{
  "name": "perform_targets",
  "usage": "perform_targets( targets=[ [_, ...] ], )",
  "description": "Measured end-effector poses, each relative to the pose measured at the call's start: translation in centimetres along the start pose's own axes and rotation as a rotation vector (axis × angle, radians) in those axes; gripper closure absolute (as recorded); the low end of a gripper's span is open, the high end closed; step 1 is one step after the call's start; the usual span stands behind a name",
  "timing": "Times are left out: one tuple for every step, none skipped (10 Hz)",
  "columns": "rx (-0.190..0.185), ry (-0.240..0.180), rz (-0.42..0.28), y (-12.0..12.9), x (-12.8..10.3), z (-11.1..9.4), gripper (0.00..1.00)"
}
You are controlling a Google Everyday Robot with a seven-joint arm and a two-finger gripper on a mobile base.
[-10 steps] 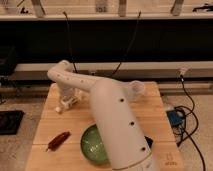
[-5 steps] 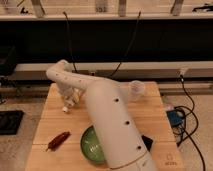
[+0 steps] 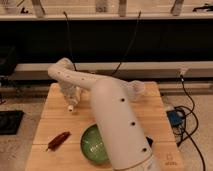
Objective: Place the bottle in the ceramic bowl
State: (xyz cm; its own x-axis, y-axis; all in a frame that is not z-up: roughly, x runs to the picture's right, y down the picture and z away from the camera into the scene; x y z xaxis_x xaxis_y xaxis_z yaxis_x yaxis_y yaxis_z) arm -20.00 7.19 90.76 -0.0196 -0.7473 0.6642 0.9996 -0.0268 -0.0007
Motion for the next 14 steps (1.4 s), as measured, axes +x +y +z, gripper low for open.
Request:
perform_targets(
  targets=[
    [0.000,-0.012,-0.027,0.8,-1.3,-0.8,1.00],
    [0.001,-0.017,-0.038,1.2,-2.0,-1.1,1.00],
    [0.003,-0.023,-0.052,1.8,-3.2,-1.7,1.00],
    [0.009,-0.025,-0.067,2.6,-4.4,-2.5,1.00],
    [0.016,-0.023,-0.083,3.0,-5.4,-3.2,1.00],
    [0.022,-0.019,-0.097,3.0,-6.0,-3.7,1.00],
    [0.033,-0.010,-0.113,3.2,-6.8,-4.4,1.00],
    [0.037,0.005,-0.129,3.8,-8.1,-5.2,1.00],
    [0.041,0.024,-0.136,4.4,-8.9,-5.8,1.00],
    [0.043,0.038,-0.142,4.9,-9.8,-6.3,1.00],
    [0.045,0.051,-0.150,5.6,-11.1,-6.9,1.00],
    [0.044,0.064,-0.154,6.3,-11.9,-7.3,1.00],
    [0.045,0.071,-0.158,7.1,-12.9,-7.6,1.00],
    [0.045,0.076,-0.162,7.4,-13.5,-7.8,1.00]
  ],
)
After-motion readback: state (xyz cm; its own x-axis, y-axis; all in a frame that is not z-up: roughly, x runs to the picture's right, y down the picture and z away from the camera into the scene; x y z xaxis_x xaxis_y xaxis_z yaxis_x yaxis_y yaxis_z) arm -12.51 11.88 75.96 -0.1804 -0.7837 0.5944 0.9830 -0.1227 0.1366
